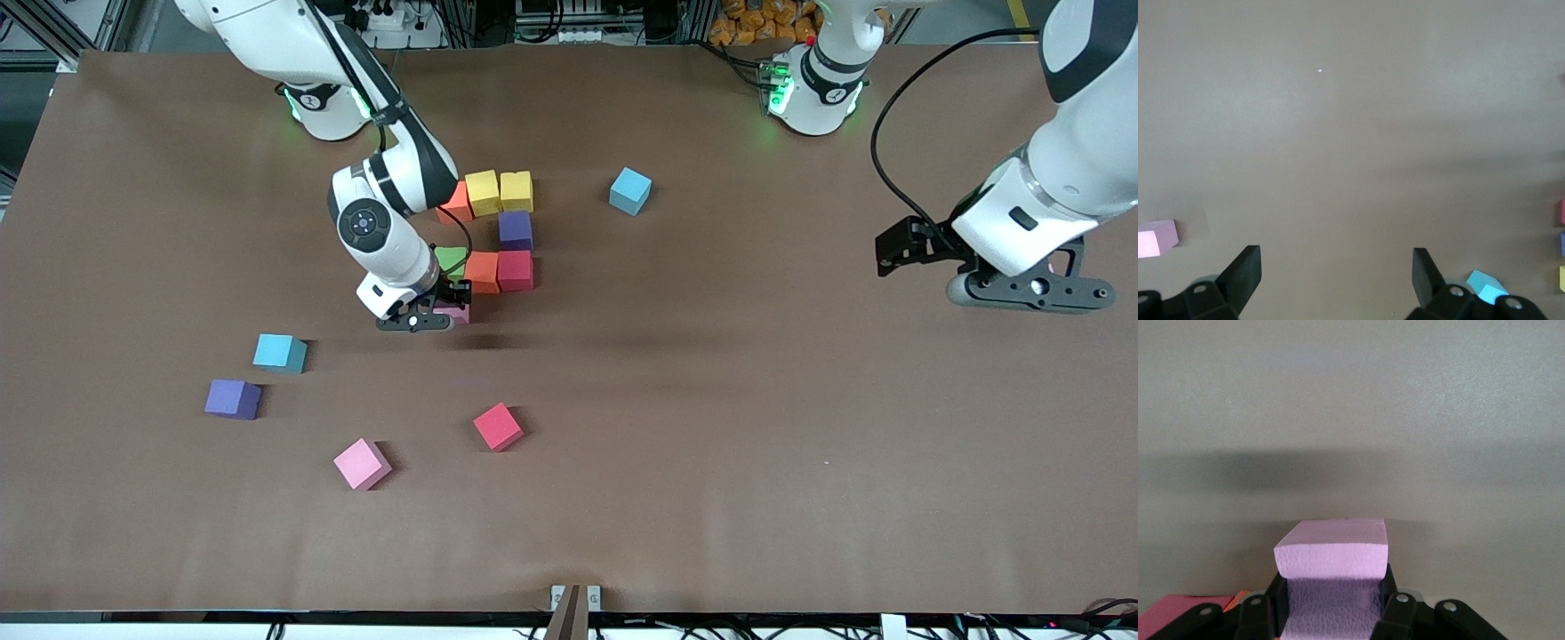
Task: Form number 2 with 11 blocks
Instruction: 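Lower the pink cube beside the green cube with the right gripper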
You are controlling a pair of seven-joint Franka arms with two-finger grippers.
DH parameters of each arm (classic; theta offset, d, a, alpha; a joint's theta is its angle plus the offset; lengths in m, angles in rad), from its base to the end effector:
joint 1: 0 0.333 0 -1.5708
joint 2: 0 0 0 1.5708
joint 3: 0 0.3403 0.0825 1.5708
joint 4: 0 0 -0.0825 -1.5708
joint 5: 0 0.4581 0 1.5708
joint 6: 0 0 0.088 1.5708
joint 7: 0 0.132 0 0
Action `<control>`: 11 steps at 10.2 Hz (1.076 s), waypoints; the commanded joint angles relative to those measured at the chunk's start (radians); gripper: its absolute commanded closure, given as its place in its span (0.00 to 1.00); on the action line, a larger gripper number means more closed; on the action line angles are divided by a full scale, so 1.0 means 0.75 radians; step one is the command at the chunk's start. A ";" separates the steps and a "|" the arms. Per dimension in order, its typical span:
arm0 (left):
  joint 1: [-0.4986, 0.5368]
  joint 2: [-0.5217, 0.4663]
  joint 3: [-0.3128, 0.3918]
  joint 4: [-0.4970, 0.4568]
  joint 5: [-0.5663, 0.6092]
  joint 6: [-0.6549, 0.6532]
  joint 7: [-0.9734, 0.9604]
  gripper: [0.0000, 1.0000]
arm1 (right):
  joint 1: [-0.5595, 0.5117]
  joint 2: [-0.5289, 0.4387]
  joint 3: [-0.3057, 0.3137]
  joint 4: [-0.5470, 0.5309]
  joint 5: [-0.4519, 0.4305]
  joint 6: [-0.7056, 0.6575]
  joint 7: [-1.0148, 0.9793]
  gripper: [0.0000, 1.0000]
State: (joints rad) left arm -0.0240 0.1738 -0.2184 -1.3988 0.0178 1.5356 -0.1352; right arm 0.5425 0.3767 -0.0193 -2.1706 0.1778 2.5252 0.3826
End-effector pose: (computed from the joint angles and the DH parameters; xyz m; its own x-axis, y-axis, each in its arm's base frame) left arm 0.6639 -0.1490 0.6029 0.9939 -0.1043 -0.0353 -0.1038 -0.9945 0.0150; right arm 0.5299 0.3060 0.1519 0.9982 -0.0022 -0.0605 -0.0067 -0.9972 -0.0749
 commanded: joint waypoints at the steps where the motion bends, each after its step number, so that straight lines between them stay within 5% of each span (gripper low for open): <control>1: 0.001 -0.042 -0.001 -0.039 -0.020 -0.012 -0.012 0.00 | 0.031 -0.030 -0.007 -0.063 0.021 0.014 0.022 1.00; 11: 0.010 -0.037 -0.001 -0.035 -0.018 -0.012 -0.004 0.00 | 0.023 -0.044 -0.011 -0.088 -0.065 0.014 0.038 1.00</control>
State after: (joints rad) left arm -0.0233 0.1717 -0.2189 -1.4021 0.0178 1.5336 -0.1369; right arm 0.5494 0.3666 -0.0192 -2.1898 0.1516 2.5352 0.3837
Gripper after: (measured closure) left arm 0.000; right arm 0.449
